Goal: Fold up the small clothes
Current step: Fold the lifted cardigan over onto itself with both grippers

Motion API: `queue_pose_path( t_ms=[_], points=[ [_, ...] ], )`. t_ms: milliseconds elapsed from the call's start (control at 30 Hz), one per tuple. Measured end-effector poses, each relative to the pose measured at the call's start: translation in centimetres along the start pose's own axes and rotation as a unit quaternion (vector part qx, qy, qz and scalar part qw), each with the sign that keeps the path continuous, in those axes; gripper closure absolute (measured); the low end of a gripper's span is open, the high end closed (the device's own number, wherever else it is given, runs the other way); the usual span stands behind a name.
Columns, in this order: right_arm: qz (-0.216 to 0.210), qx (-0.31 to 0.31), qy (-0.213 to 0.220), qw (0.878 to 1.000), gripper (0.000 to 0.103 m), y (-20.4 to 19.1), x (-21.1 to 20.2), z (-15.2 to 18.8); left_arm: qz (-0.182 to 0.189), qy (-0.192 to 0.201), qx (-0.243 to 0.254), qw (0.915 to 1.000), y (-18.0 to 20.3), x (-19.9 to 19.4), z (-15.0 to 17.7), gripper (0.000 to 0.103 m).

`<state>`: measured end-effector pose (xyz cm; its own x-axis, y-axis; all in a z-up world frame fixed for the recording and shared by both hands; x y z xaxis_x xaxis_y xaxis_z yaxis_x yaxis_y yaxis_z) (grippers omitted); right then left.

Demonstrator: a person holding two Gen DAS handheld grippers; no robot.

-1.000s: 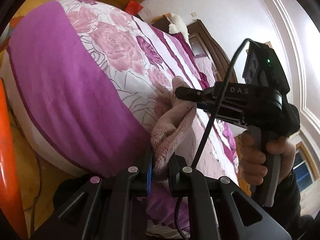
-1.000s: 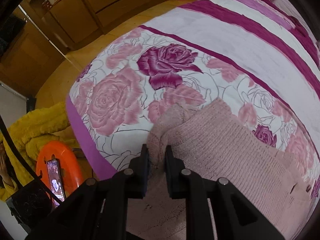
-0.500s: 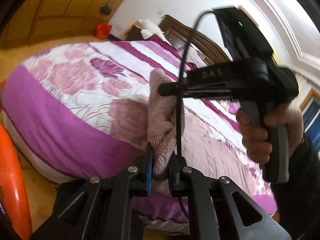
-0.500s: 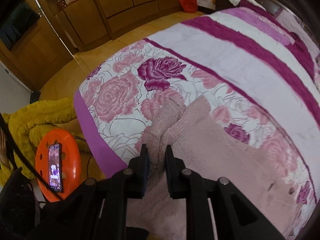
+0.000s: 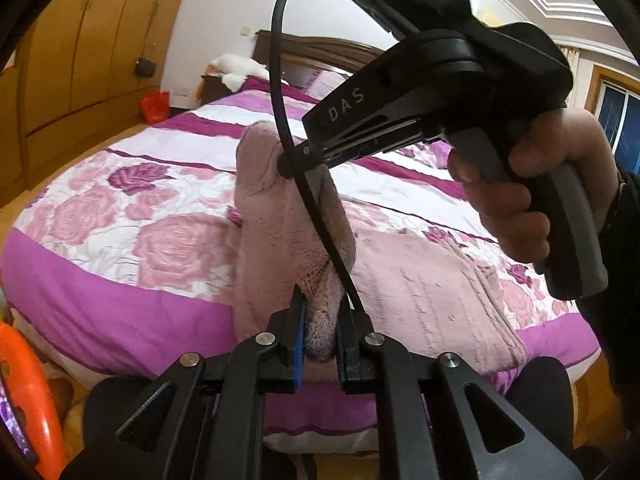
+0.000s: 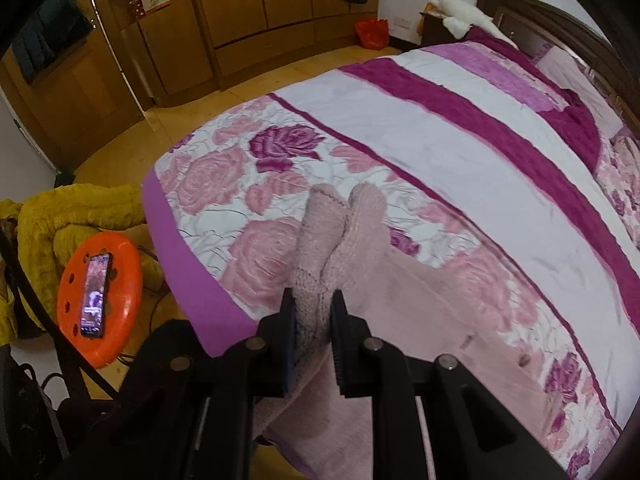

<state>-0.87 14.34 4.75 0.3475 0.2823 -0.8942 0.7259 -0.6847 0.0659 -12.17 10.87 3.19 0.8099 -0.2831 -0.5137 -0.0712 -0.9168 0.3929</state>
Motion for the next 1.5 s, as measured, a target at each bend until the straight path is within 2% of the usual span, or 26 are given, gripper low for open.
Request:
queue_pose_path(
  t_ms=[200, 400, 667, 900, 1200, 1500],
  points=[
    [0.028, -0.017, -0.003, 0.999, 0.088, 2.6, -0.9, 2.2, 0.002, -0.021, 0.026, 0.9994, 3.1, 1.2, 0.6, 0.103],
    [0.034, -0.01, -0.001, 0.999, 0.087, 4.8, -1.5, 4.4, 0.002, -0.041, 0.056, 0.9976, 5.8, 2.5, 1.5, 0.103],
    [0.043, -0.015, -0.009, 0.999, 0.088, 7.9, -1.6, 7.2, 0.028, -0.06, 0.068, 0.9955, 8.3, 3.8, 1.5, 0.103],
    [0.079, -0.036, -0.02, 0.996, 0.087, 11.1, -3.0, 9.9, 0.047, -0.08, 0.131, 0.987, 13.4, 5.1, 1.5, 0.103],
    [0.097, 0.002, -0.023, 0.995, 0.088, 15.5, -4.3, 13.5, 0.041, -0.102, 0.193, 0.9749, 18.4, 7.3, 2.8, 0.103],
    [0.096, 0.03, -0.02, 0.995, 0.088, 18.1, -5.2, 15.4, 0.056, -0.11, 0.195, 0.9731, 20.3, 8.3, 3.1, 0.103]
  ],
)
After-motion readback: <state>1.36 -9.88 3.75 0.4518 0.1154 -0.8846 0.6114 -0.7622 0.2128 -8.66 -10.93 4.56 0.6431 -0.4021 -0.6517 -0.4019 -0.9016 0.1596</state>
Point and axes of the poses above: each gripper's, at about its wrist camera, not at the fingertips, and x roughly the way its jaws point, y to its right, z to its underside, the point moved 7 cm from there along x, roughly the way its jaws point, and after that the axes turned 7 degrees about z, right-handed, at the moved point
